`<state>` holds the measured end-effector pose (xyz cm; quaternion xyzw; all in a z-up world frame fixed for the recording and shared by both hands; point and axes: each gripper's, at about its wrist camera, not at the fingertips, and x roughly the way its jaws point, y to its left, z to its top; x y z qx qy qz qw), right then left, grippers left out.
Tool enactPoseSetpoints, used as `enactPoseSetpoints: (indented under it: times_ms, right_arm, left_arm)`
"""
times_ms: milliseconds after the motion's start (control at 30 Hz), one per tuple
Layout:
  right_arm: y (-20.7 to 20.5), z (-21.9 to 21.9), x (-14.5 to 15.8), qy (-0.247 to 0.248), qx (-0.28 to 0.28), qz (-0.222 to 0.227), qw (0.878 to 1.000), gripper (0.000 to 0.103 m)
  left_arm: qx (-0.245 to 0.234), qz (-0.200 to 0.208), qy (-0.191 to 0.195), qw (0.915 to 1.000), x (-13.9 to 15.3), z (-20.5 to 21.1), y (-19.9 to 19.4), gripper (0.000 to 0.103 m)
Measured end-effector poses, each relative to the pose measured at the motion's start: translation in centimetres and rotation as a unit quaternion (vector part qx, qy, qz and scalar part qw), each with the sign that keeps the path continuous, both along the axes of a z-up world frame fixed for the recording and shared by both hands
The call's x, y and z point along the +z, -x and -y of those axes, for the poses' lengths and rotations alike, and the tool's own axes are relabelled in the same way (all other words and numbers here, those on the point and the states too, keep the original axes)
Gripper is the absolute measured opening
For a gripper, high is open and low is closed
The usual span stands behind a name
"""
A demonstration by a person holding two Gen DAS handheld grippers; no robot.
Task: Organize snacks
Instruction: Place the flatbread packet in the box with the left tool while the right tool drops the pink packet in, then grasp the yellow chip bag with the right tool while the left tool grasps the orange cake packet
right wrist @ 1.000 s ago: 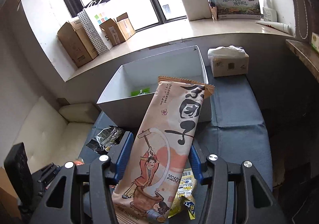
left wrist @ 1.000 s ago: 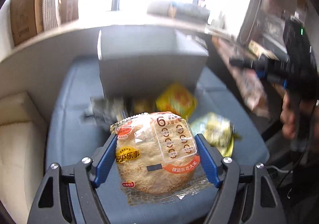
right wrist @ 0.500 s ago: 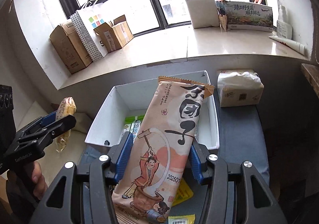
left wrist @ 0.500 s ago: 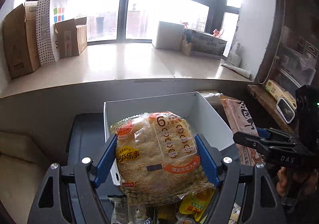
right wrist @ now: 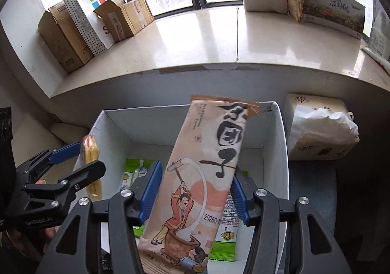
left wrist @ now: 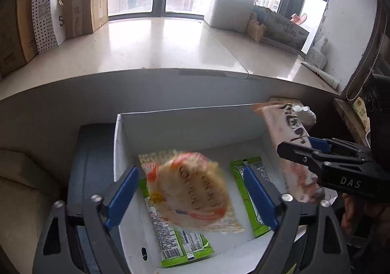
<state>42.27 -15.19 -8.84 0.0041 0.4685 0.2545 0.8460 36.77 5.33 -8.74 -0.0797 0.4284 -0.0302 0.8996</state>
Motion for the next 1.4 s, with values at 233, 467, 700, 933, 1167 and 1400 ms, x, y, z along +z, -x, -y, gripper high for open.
enactPoseSetpoints:
  times_ms: [233, 467, 700, 933, 1167, 1400]
  right_arm:
    - [-0.3, 3.1, -0.1, -0.046, -0.042, 0.012, 0.998, 0.103]
    - [1.4, 3.4, 1.3, -0.034, -0.047, 0.04, 0.998, 0.103]
    - [7.0, 3.7, 4.6, -0.068, -0.025, 0.123, 0.99, 0.103]
    - [15.8, 5.1, 6.8, -0.081, 0.034, 0.148, 0.985, 0.103]
    - [23.3, 7.8, 4.7, -0.045, 0.013, 0.145, 0.988, 0.103]
    - [29.0, 9.5, -3.4, 0.022, 0.008, 0.072, 0.997, 0.103]
  left_arm:
    - [-0.01, 0.009, 0.013, 0.9998, -0.6, -0.2, 0.7, 0.103]
    - [-0.003, 0.026, 0.016, 0.9995, 0.2, -0.4, 2.4, 0.103]
    - [-0.001, 0.083, -0.022, 0.9963, 2.7, 0.7, 7.6, 0.103]
    - [-0.009, 0.129, -0.028, 0.9912, 5.5, 1.5, 16.8, 0.103]
    - [-0.017, 0.162, -0.016, 0.9866, 5.1, 2.2, 26.1, 0.103]
    - [-0.013, 0.128, 0.003, 0.9916, 1.1, 2.8, 31.2, 0.103]
